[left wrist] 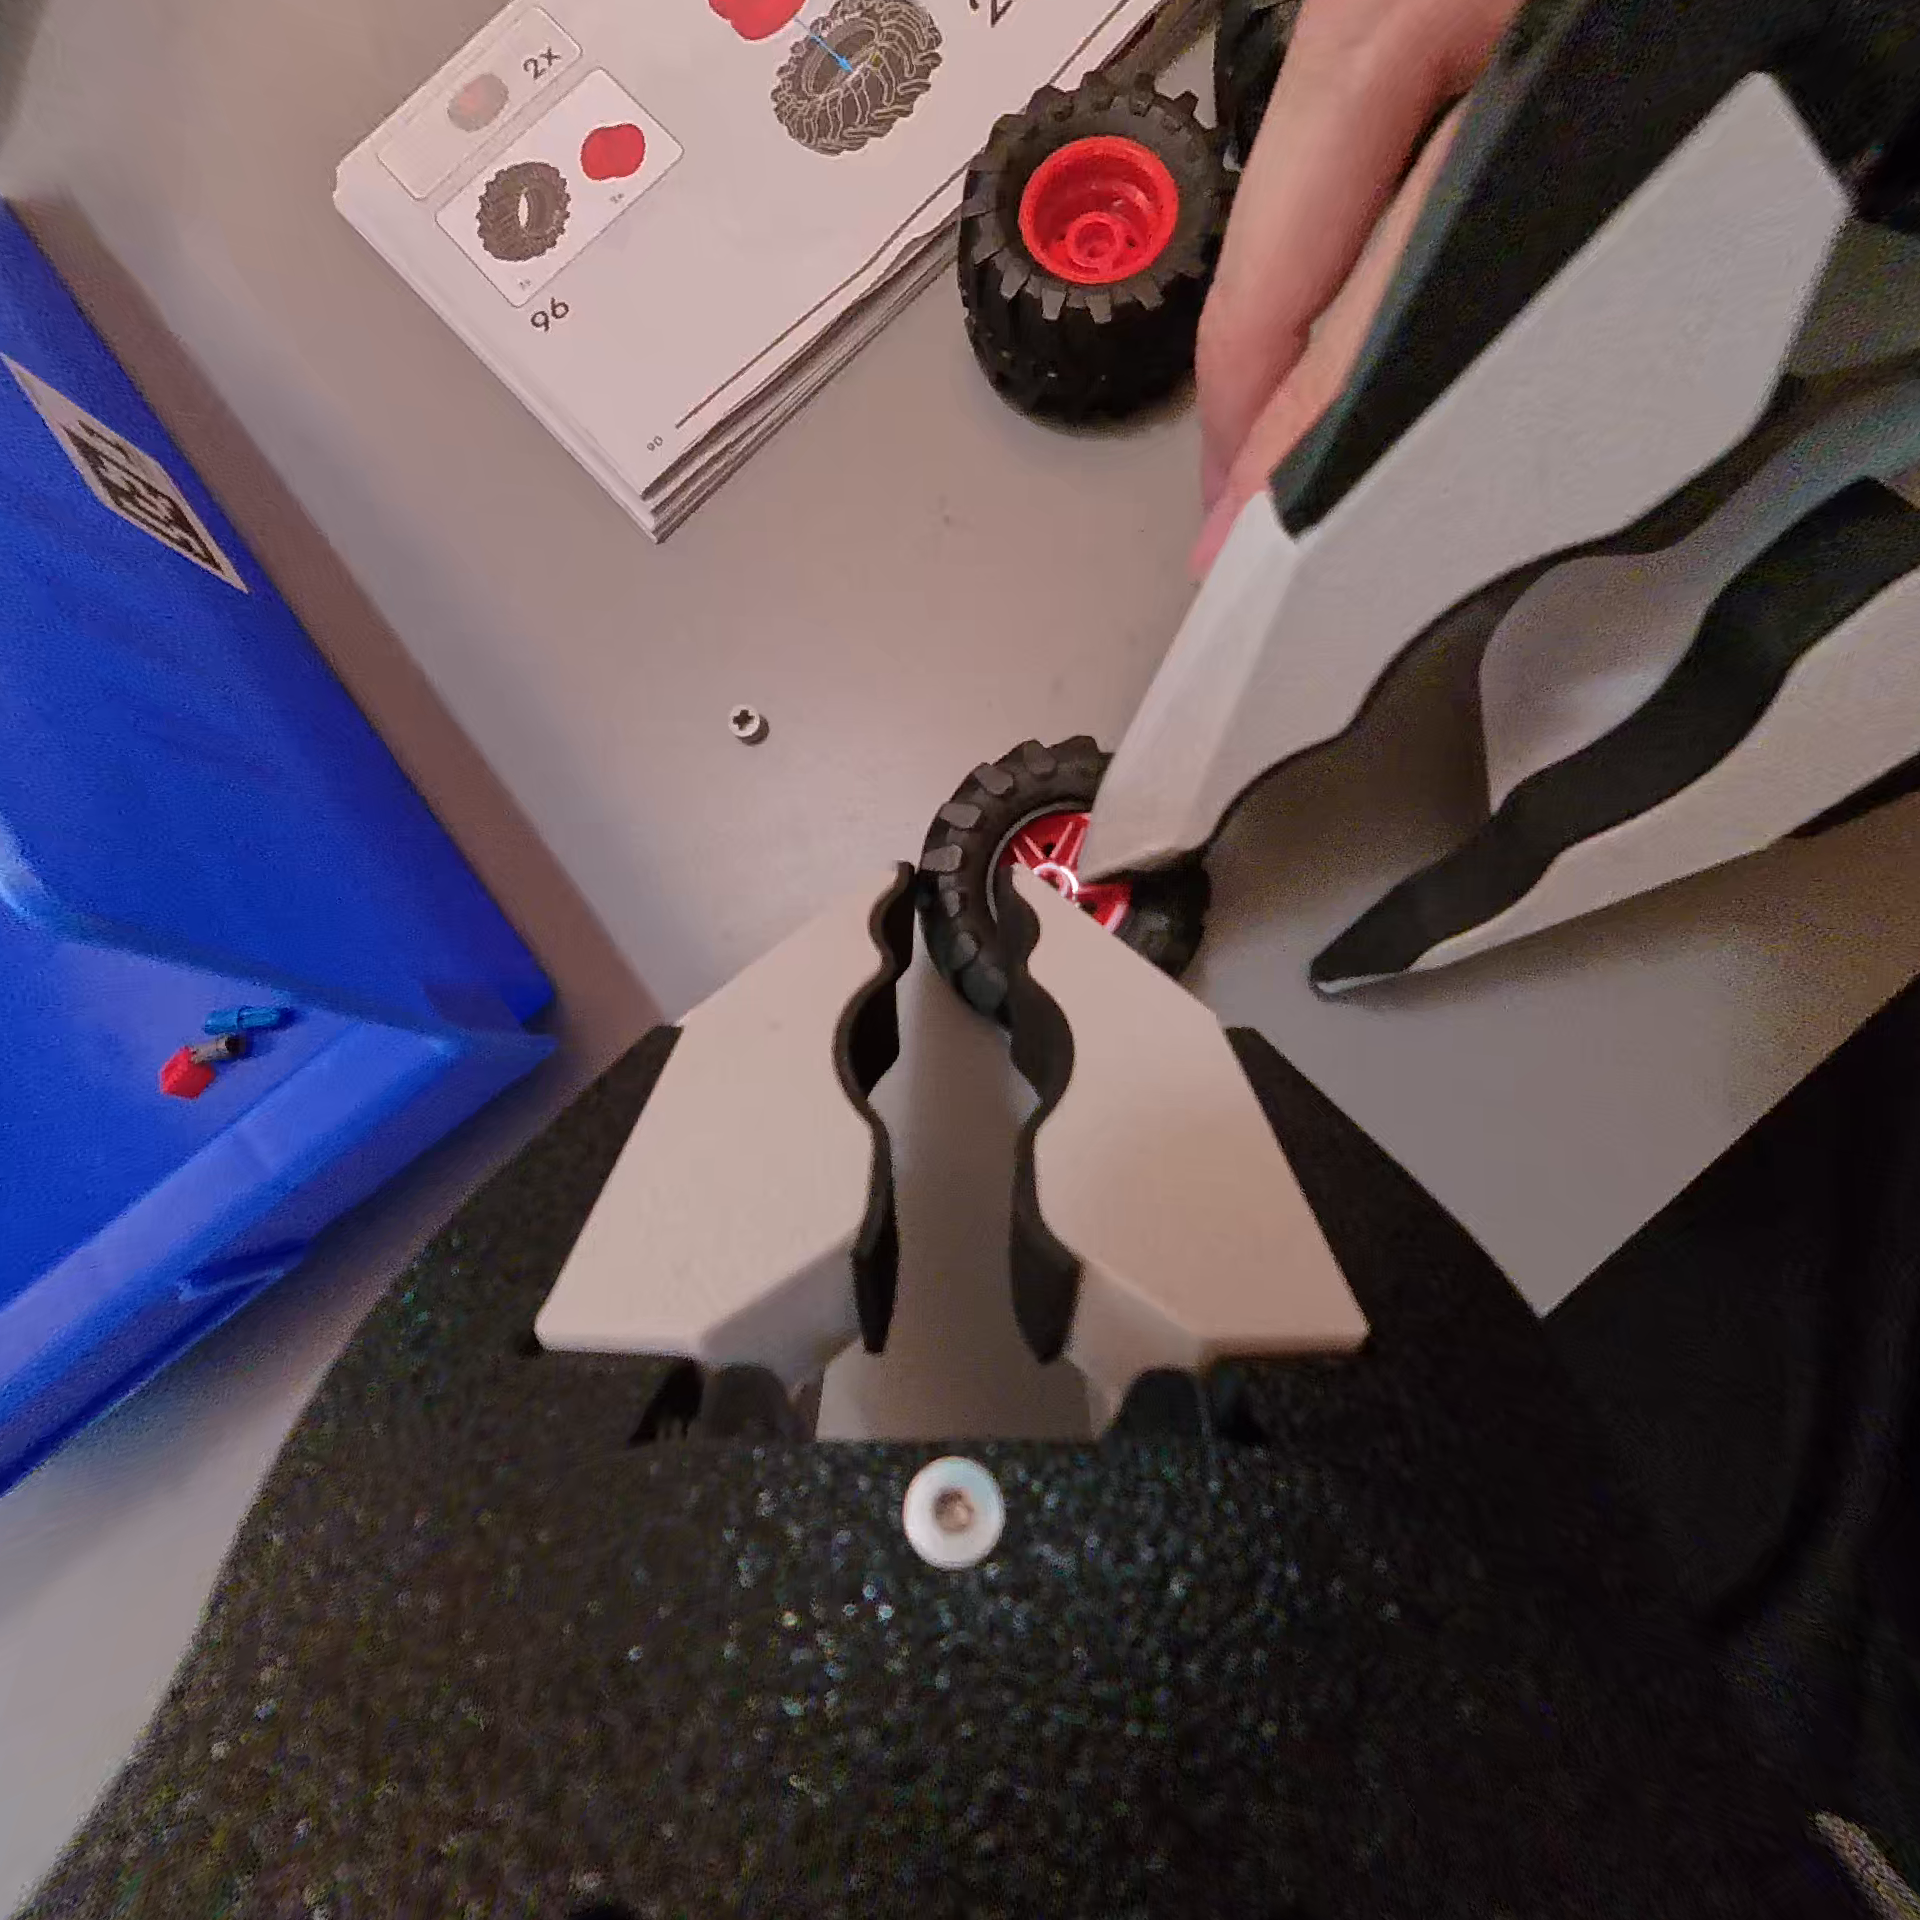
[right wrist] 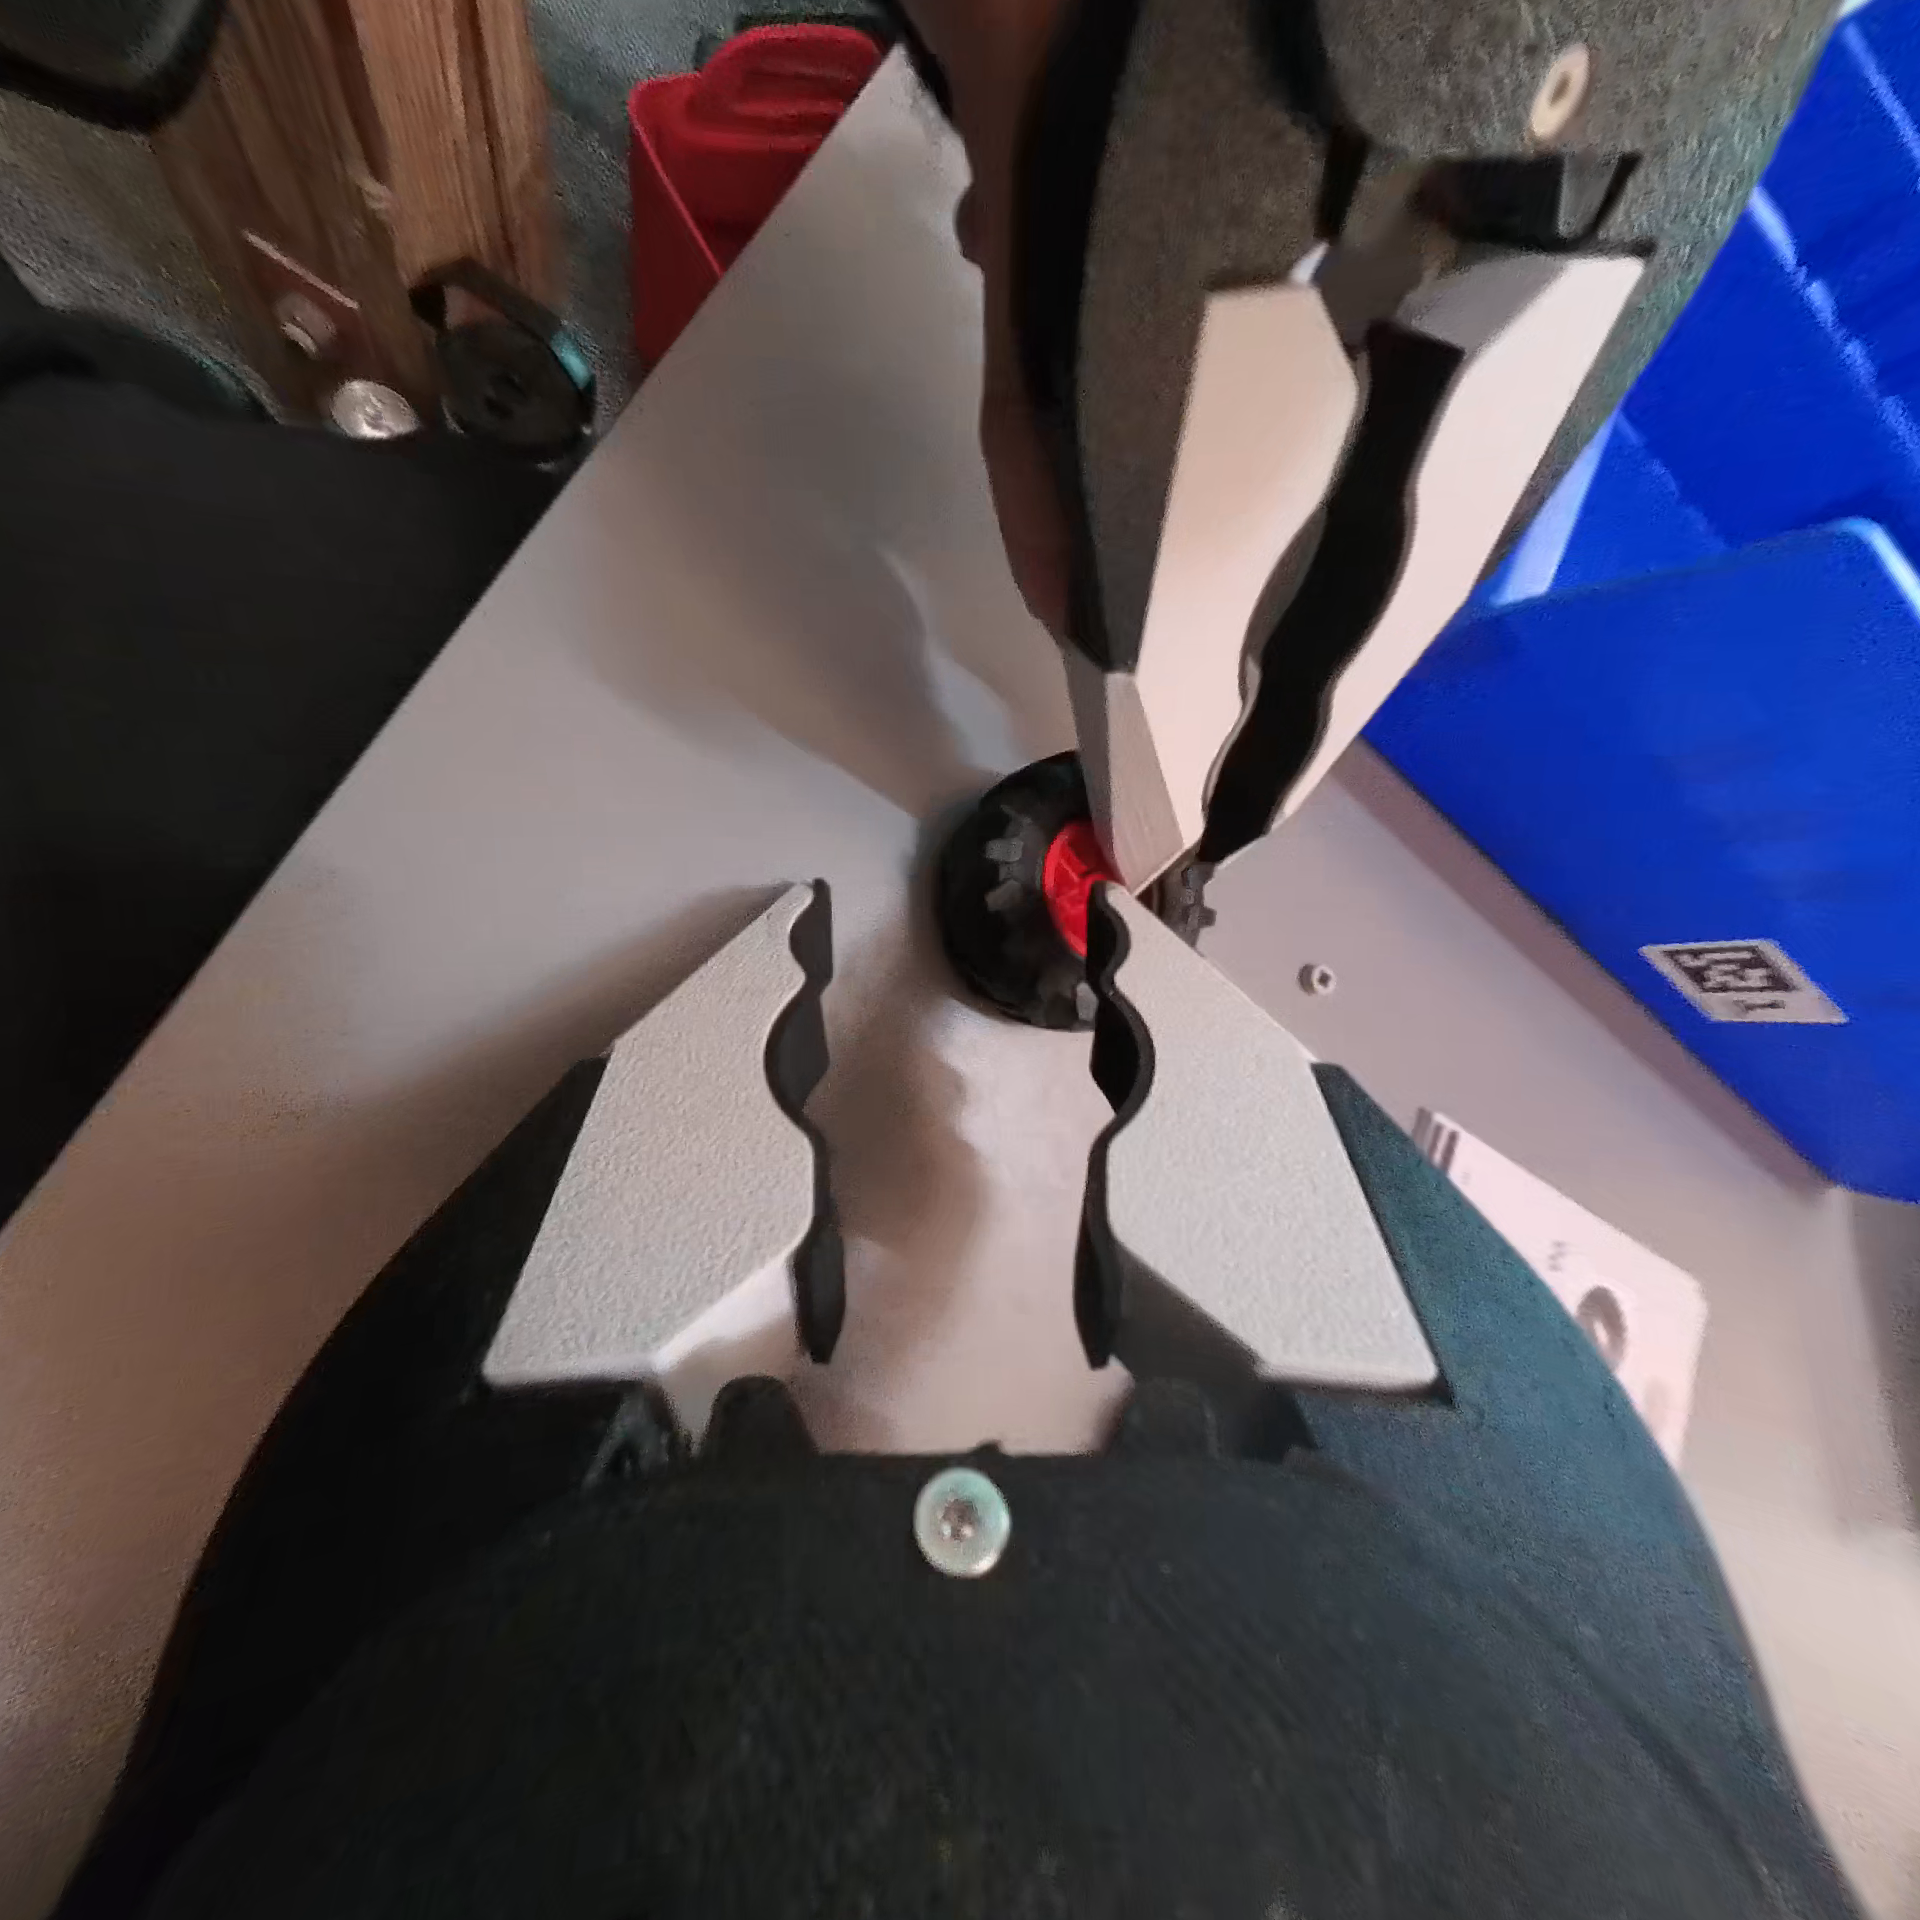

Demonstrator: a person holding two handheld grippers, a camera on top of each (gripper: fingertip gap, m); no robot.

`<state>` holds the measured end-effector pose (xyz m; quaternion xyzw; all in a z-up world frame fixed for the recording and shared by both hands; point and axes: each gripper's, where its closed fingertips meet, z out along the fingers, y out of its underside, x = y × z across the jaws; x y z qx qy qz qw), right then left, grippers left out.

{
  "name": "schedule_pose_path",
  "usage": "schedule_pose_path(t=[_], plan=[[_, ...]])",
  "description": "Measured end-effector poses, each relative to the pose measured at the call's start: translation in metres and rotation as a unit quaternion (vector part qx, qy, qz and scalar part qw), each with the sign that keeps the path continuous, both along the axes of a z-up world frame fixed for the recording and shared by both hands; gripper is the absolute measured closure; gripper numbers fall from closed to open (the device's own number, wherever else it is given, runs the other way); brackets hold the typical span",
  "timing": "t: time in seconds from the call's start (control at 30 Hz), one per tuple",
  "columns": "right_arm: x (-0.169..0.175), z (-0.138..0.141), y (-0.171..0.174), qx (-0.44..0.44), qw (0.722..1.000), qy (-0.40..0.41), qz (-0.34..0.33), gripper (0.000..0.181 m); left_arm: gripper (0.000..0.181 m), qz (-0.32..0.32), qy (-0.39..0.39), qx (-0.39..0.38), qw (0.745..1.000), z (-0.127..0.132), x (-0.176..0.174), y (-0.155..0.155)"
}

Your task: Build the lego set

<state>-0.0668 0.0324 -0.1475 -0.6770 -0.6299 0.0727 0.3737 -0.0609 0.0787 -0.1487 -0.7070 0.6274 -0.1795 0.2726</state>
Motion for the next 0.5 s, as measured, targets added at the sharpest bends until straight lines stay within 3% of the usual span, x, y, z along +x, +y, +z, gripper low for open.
schedule_pose_path(t=[0.07,0.27,0.37,0.5], plan=[[0.0002,-0.0048,-0.0015,-0.008,1.0,-0.007,0.01,0.13,0.169,0.004,-0.002,-0.005,1.0,0.0,0.0001,-0.0002],[-0.0003,-0.0056,-0.0003,0.041,0.998,-0.04,0.019,0.147,0.169,-0.008,-0.008,-0.032,0.999,-0.0006,0.0006,-0.0034],[0.0021,-0.0055,0.0045,0.082,0.994,-0.067,0.011,0.157,0.161,-0.031,0.001,0.006,1.0,0.0009,0.0005,0.0022],[0.0026,-0.0056,0.004,0.085,0.995,-0.057,-0.009,0.159,0.167,-0.073,0.021,0.055,0.996,0.002,0.0026,-0.0007]])
